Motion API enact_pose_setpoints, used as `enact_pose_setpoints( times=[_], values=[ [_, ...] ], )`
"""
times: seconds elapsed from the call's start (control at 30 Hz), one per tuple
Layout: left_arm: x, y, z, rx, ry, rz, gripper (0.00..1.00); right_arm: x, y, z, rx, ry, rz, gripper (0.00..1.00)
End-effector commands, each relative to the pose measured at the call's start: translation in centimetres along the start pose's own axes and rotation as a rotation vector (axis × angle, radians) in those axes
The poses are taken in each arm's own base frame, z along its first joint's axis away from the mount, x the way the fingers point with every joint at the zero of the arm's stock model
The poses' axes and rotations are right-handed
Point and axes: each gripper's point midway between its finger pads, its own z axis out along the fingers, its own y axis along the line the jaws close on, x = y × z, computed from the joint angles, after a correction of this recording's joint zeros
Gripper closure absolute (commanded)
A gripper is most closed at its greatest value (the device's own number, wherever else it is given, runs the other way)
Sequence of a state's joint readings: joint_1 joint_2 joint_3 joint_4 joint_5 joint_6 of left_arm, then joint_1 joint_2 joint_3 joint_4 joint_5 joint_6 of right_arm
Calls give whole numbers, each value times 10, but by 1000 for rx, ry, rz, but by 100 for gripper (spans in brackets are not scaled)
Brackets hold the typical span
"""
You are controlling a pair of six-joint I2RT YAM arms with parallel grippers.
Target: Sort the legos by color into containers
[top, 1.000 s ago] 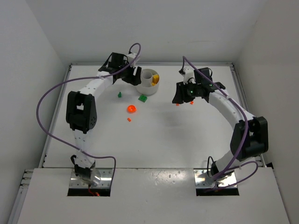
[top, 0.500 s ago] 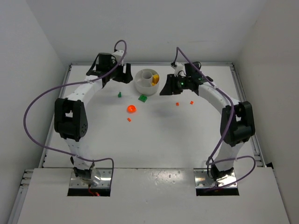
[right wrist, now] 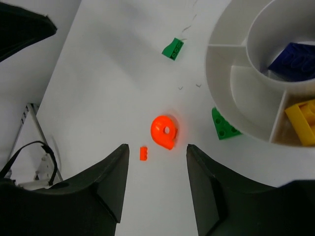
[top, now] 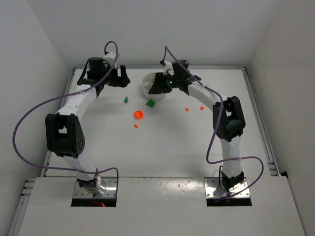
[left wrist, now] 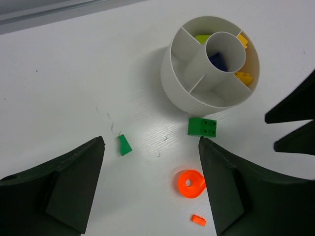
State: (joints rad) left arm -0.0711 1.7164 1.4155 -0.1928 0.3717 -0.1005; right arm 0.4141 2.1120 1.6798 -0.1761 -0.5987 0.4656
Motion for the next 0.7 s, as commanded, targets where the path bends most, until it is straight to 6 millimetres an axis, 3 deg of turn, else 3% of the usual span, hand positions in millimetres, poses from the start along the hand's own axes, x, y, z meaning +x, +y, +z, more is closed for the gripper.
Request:
enact_pose_setpoints(
  times=[0.0,0.17,0.27,0.67],
  values=[
    [-24,1,-21,6,-77,-8,17,-32,9,13,4,-85,-49,48],
    [-23,2,-24,7,-79,-22,16,-47,4,20,73,-154,-80,30],
    [-17,3,-22,7,-70,-26,16,-54,-3,22,109,-181,-74,29],
    [-20,6,-25,0,-87,-41,16,-45,-10,43,173,-182,-89,29]
  ],
)
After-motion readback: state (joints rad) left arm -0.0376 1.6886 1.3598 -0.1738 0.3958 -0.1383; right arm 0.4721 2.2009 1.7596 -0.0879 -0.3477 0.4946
